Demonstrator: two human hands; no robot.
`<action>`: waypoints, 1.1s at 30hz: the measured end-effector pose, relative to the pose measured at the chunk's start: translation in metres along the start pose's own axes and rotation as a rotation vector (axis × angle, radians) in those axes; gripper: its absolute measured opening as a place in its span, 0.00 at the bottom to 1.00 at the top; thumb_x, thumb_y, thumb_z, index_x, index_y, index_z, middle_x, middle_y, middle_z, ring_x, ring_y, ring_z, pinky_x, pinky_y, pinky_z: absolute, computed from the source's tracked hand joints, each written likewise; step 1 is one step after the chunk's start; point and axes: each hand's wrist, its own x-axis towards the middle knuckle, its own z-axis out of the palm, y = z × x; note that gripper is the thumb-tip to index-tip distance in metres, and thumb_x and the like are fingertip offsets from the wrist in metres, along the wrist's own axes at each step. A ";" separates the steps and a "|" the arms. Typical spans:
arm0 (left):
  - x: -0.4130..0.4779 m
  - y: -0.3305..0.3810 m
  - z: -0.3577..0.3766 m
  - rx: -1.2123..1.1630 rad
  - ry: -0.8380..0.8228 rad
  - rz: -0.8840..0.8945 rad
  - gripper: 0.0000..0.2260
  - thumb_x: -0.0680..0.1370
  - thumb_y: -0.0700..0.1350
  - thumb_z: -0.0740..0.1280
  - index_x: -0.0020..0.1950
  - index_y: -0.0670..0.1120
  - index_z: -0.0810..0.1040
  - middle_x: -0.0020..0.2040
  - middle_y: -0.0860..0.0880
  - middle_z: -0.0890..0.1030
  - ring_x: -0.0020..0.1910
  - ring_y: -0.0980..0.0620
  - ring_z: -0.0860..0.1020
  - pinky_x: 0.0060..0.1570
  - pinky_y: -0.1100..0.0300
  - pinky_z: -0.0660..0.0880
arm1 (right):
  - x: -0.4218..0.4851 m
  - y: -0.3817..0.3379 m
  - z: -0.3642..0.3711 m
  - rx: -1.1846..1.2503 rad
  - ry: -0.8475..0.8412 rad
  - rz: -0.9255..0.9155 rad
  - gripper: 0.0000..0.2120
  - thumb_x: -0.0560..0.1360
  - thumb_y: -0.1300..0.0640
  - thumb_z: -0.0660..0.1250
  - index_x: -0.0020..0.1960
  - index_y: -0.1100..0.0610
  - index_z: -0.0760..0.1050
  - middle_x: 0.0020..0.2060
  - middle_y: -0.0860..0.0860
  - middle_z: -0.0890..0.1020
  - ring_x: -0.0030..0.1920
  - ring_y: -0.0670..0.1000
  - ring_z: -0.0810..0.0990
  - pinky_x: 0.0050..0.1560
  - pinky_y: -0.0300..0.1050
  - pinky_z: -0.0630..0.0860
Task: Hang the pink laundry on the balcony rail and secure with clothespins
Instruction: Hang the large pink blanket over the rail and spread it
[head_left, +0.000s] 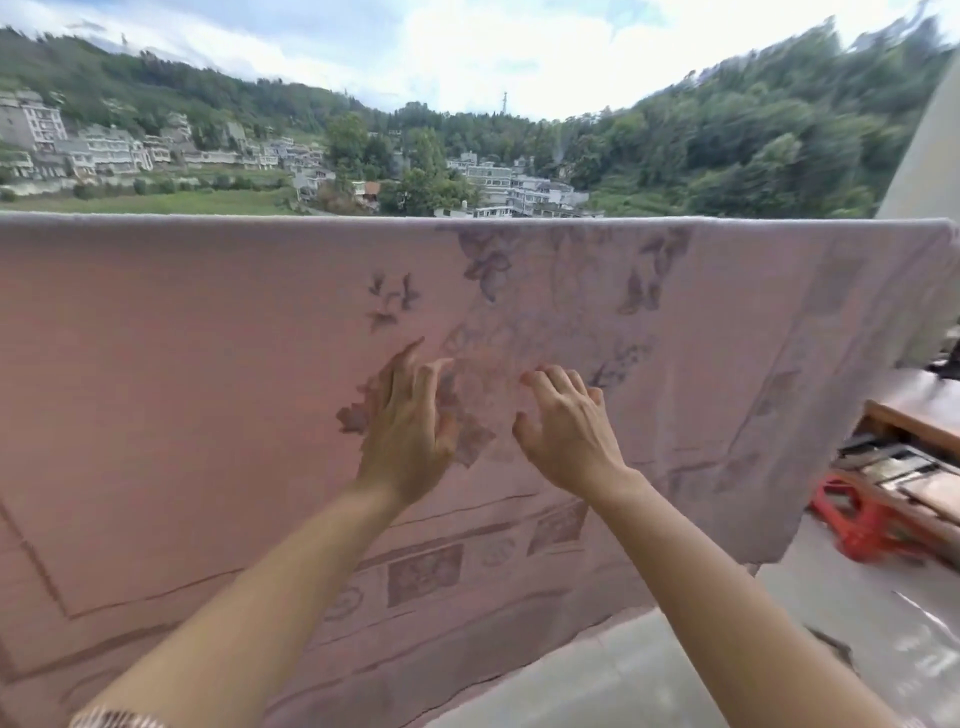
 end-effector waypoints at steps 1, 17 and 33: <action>0.007 0.013 0.024 -0.014 -0.044 0.009 0.24 0.71 0.44 0.61 0.68 0.45 0.67 0.70 0.43 0.64 0.70 0.49 0.56 0.70 0.48 0.58 | -0.007 0.026 -0.001 -0.006 -0.024 0.051 0.21 0.75 0.54 0.62 0.66 0.57 0.69 0.64 0.53 0.73 0.65 0.56 0.69 0.61 0.53 0.65; 0.124 0.269 0.418 -0.188 -0.543 0.184 0.23 0.74 0.41 0.63 0.69 0.45 0.67 0.75 0.43 0.56 0.73 0.43 0.55 0.69 0.51 0.57 | -0.056 0.450 -0.042 -0.171 -0.247 0.666 0.20 0.76 0.51 0.60 0.66 0.56 0.68 0.63 0.53 0.71 0.64 0.56 0.67 0.60 0.54 0.66; 0.225 0.577 0.722 -0.198 -0.670 0.200 0.21 0.74 0.43 0.62 0.67 0.48 0.67 0.75 0.42 0.55 0.74 0.43 0.51 0.71 0.48 0.56 | -0.083 0.862 -0.127 -0.191 -0.276 0.835 0.18 0.75 0.50 0.61 0.63 0.56 0.68 0.61 0.53 0.71 0.64 0.57 0.68 0.61 0.57 0.67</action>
